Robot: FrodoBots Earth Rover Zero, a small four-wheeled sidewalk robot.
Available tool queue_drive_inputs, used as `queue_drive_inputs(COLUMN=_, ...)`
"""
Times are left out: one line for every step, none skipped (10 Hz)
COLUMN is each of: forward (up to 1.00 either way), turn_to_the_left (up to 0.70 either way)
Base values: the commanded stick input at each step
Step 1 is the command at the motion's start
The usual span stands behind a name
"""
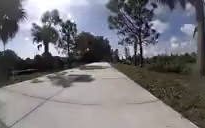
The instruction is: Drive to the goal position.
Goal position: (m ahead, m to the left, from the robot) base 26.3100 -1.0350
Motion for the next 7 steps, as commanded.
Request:
queue_drive_inputs(forward=0.85, turn_to_the_left=0.0)
queue_drive_inputs(forward=0.85, turn_to_the_left=0.0)
queue_drive_inputs(forward=0.85, turn_to_the_left=0.0)
queue_drive_inputs(forward=0.85, turn_to_the_left=0.0)
queue_drive_inputs(forward=0.85, turn_to_the_left=0.0)
queue_drive_inputs(forward=0.85, turn_to_the_left=0.0)
queue_drive_inputs(forward=0.85, turn_to_the_left=0.0)
